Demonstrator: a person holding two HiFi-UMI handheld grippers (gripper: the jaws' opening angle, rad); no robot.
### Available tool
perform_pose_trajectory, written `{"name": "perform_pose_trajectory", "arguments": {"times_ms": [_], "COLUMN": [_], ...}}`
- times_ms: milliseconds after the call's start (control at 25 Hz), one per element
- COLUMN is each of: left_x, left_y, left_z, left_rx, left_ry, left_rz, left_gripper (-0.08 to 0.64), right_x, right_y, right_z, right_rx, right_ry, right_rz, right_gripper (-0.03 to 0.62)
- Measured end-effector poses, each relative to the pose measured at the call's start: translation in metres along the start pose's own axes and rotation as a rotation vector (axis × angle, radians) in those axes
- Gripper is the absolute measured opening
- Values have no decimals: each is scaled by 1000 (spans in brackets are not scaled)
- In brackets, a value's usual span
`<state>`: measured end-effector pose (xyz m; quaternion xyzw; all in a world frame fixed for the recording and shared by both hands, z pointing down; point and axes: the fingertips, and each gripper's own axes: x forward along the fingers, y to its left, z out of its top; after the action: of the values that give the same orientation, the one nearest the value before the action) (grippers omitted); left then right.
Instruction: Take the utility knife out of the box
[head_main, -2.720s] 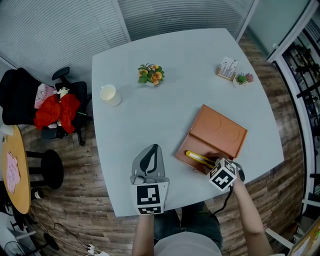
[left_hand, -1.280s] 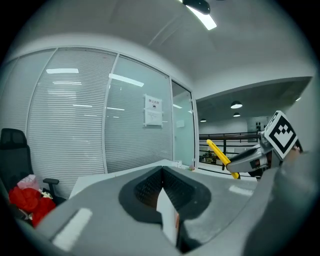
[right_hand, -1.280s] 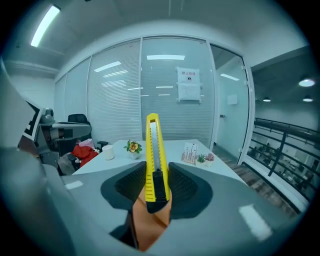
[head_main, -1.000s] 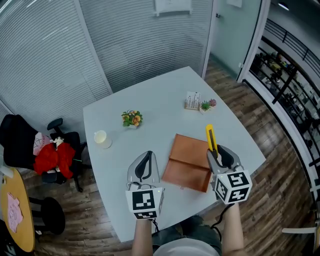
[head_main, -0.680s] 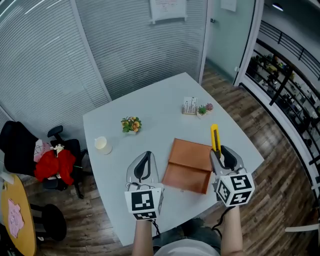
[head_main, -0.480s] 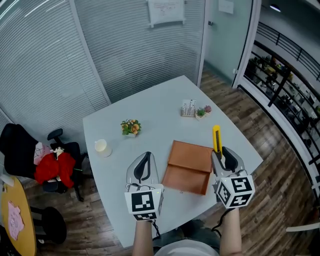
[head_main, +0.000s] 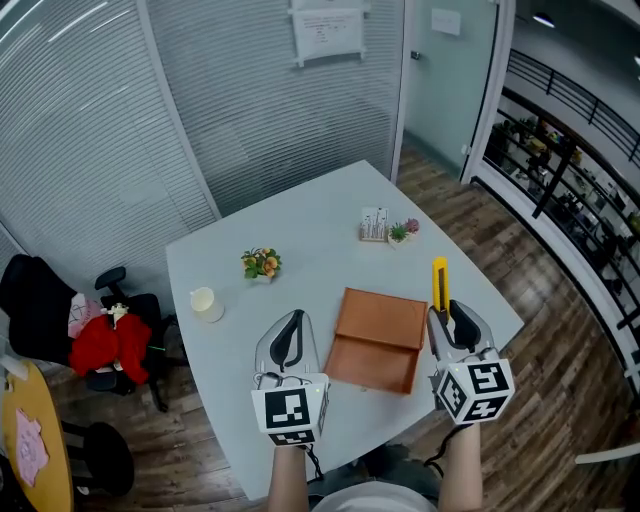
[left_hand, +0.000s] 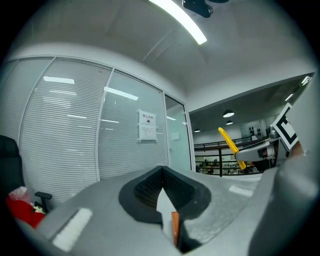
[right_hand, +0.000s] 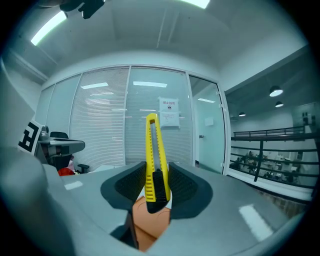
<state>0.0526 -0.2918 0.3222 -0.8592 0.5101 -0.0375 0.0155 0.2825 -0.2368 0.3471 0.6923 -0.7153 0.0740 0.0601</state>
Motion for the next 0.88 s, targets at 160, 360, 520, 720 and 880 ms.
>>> {"name": "perform_pose_trajectory", "arguments": {"times_ms": [160, 360, 520, 720, 880], "left_x": [1, -1, -3, -4, -3], "left_y": [4, 5, 2, -2, -1], "left_z": [0, 2, 3, 6, 6], "left_rx": [-2, -4, -5, 0, -6], "left_ry": [-6, -10, -13, -19, -18], "left_rz": [3, 5, 2, 0, -2], "left_gripper": [1, 0, 0, 0, 2], "right_x": [0, -3, -5, -9, -8], "right_y": [0, 1, 2, 1, 2], "right_z": [0, 1, 1, 1, 1], "right_rx": [-3, 1, 3, -1, 0], "right_ry": [-1, -4, -6, -6, -4], "right_rz": [-3, -8, -6, -3, -5], "right_gripper": [169, 169, 169, 169, 169]}}
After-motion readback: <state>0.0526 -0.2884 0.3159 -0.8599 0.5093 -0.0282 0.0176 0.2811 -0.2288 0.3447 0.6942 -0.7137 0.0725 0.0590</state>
